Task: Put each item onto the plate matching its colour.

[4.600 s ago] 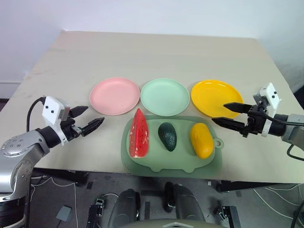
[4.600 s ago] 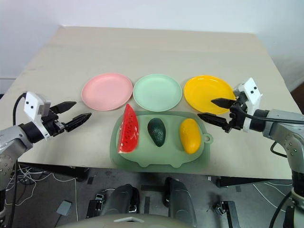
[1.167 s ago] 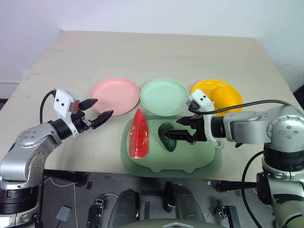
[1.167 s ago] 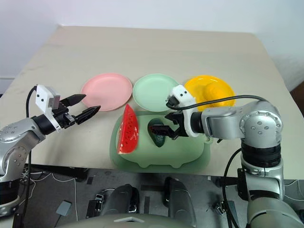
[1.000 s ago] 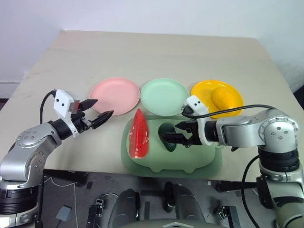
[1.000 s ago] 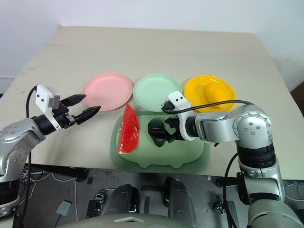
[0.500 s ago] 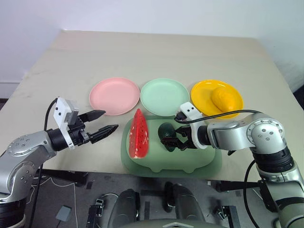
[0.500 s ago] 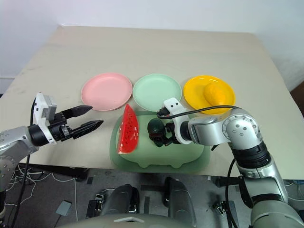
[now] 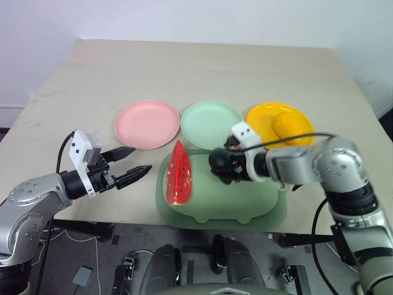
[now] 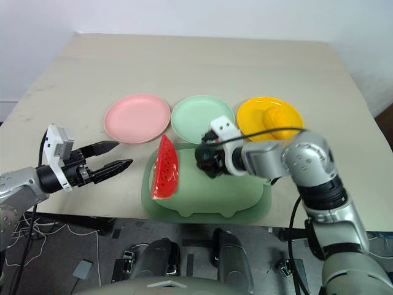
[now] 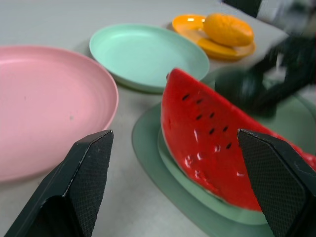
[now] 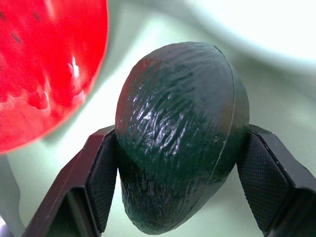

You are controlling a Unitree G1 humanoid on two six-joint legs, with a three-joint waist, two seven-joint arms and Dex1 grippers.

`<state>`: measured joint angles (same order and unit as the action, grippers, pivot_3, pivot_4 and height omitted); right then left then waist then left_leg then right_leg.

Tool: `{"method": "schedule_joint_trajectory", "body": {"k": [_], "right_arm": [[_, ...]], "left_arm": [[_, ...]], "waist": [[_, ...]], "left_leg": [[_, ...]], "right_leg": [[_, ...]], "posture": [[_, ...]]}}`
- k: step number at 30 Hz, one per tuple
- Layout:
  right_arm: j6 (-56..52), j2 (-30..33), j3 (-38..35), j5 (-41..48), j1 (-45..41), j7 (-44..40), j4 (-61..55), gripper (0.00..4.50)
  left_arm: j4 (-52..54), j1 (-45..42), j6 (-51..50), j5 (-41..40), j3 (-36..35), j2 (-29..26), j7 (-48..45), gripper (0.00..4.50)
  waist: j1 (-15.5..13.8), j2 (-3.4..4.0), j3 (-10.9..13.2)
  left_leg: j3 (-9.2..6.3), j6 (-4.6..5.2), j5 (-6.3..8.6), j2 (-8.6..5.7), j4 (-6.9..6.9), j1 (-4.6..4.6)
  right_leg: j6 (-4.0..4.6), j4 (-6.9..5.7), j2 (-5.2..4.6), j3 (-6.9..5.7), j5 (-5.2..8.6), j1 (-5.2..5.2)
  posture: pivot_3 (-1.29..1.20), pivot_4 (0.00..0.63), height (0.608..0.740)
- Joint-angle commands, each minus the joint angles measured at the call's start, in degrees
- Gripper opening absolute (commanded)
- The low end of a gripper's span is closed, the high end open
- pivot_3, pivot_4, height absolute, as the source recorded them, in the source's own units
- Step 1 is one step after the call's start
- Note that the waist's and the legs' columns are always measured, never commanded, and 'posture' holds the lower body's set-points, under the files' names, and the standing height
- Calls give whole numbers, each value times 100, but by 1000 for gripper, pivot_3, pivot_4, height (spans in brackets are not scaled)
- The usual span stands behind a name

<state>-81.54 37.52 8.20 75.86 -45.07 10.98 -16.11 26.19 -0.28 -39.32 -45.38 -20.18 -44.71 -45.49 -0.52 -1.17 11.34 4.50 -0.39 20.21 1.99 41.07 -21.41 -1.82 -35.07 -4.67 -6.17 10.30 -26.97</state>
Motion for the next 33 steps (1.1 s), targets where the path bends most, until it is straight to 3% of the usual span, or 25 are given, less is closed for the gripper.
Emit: {"method": "schedule_joint_trajectory", "body": {"k": [1, 8, 12, 15, 16, 24, 29, 33], "right_arm": [[449, 191, -47, -941, -841, -872, 541, 3154], [2383, 40, 1504, -3826, -1569, -2779, 2574, 3154], [2989, -387, 1596, -4609, -1777, -3517, 3560, 3154], [3171, -568, 1498, -5011, -1856, -3836, 3912, 4110], [3141, -578, 1442, -5068, -1865, -3929, 3879, 4447], [2442, 178, 754, -5018, -1575, -4699, 2012, 4481], [2127, 464, 273, -4967, -1216, -4859, 1468, 4481], [1960, 372, 12, -5054, -1058, -4696, 1405, 4481]], "left_arm": [[153, -5, 143, 38, -214, -85, 4, 4210], [58, -29, 284, 278, -25, -2, 44, 4210], [67, -20, 308, 307, -45, 18, 65, 4210], [155, 101, 316, 292, -133, 31, 103, 4210], [183, 147, 317, 283, -163, 41, 123, 4210], [340, 209, 324, 197, -170, -108, -3, 4210], [-40, -623, 514, 395, 335, -609, -800, 4210], [-801, -1907, 662, 680, 1149, -883, -1658, 4210]], "waist": [[14, 0, 0], [27, -3, -2], [36, 1, 0], [38, 2, 1], [42, 2, 1], [5, 6, 4], [-17, 3, 2], [-5, 5, 3]], "left_leg": [[0, 0, 0, 0, -2, 0], [3, 2, 1, -4, -4, -2], [4, 1, 1, -4, -5, -9], [5, 0, 0, -1, -5, -15], [5, 0, 0, -1, -5, -15], [3, 0, 0, 2, -6, -13], [2, 0, 0, -4, -3, -10], [10, -8, -5, -6, -3, -4]], "right_leg": [[0, 0, 2, 0, 0, -1], [0, 6, -1, 1, 0, -1], [-1, 3, -2, 1, 0, -7], [0, -7, -3, 1, -1, -18], [0, -7, -3, 1, -1, -19], [0, -5, -5, -2, 0, -17], [0, -1, -5, -8, 0, -6], [1, -1, 0, -5, 0, -5]], "posture": [[0, 150, 740], [0, 150, 740], [0, 150, 740], [0, 150, 740], [0, 150, 740], [0, 150, 740], [0, 150, 740], [0, 150, 740]]}}
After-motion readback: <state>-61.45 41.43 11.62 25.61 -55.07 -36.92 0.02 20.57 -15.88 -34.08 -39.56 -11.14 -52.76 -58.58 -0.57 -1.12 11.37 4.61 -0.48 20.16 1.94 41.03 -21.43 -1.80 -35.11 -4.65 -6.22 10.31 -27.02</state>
